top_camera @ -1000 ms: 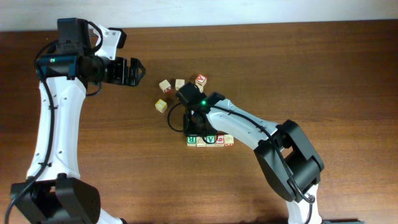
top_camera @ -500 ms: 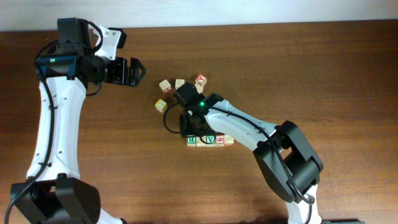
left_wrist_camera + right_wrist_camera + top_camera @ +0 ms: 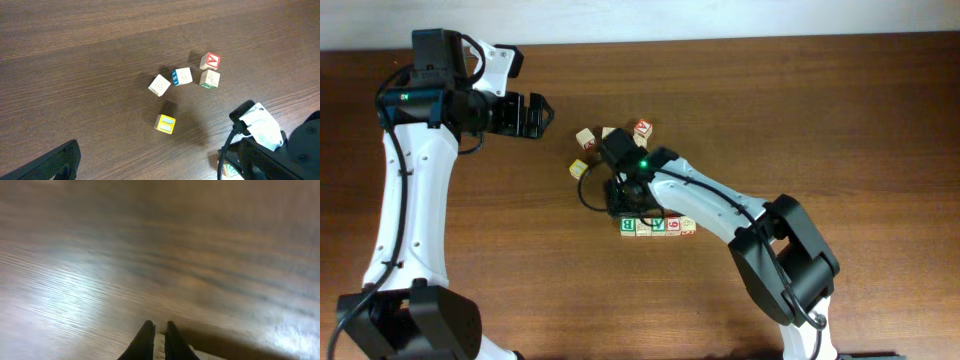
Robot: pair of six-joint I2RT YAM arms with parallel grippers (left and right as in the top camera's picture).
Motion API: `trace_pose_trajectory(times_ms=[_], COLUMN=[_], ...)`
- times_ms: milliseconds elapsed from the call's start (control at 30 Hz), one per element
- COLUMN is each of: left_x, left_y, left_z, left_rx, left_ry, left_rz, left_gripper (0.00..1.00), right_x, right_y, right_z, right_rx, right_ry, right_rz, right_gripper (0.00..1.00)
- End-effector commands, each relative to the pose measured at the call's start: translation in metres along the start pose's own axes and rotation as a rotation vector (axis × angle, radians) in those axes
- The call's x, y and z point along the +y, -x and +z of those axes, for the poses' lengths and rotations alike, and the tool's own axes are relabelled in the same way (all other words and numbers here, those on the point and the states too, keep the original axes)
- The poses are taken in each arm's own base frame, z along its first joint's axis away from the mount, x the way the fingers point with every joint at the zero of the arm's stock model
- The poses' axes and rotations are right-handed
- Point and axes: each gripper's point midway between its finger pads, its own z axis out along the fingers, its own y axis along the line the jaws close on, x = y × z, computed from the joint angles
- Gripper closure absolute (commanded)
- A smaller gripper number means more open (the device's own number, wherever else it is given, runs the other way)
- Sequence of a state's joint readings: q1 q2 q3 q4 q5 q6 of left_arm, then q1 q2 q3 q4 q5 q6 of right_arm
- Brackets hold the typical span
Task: Rotate 5 blocks
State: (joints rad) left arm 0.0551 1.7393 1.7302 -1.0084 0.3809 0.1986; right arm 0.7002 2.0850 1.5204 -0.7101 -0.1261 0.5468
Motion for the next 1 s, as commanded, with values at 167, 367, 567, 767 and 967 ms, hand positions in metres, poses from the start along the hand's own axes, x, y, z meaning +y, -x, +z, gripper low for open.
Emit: trace_pose_trajectory(times_ms=[167, 367, 567, 767, 967], left_x=[0.0, 0.0, 0.0, 0.0, 0.0], left_y=[0.005, 0.005, 0.006, 0.005, 0.006], left_z=[-0.004, -0.004, -0.004, -0.004, -0.004], left_rx=[-0.014, -0.014, -0.015, -0.014, -0.015], left_ry=[0.006, 0.006, 0.006, 0.006, 0.006], left_rz=[0.023, 0.023, 0.023, 0.023, 0.023], left_gripper=[0.01, 0.01, 0.01, 0.01, 0.01], right_x=[0.047, 0.036, 0.022, 0.015, 0.013], right_y=[-0.014, -0.034, -0.038, -0.04, -0.042], right_z=[-0.008, -0.003, -0.002, -0.002, -0.003], right_rx=[0.034, 0.1, 0.105, 0.109, 0.116], right_ry=[0.098, 0.045, -0.022, -0.057, -0.062], right_rz=[-0.121, -0.035, 0.002, 0.003, 0.003], right_gripper=[0.88, 0.88, 0.88, 0.88, 0.88])
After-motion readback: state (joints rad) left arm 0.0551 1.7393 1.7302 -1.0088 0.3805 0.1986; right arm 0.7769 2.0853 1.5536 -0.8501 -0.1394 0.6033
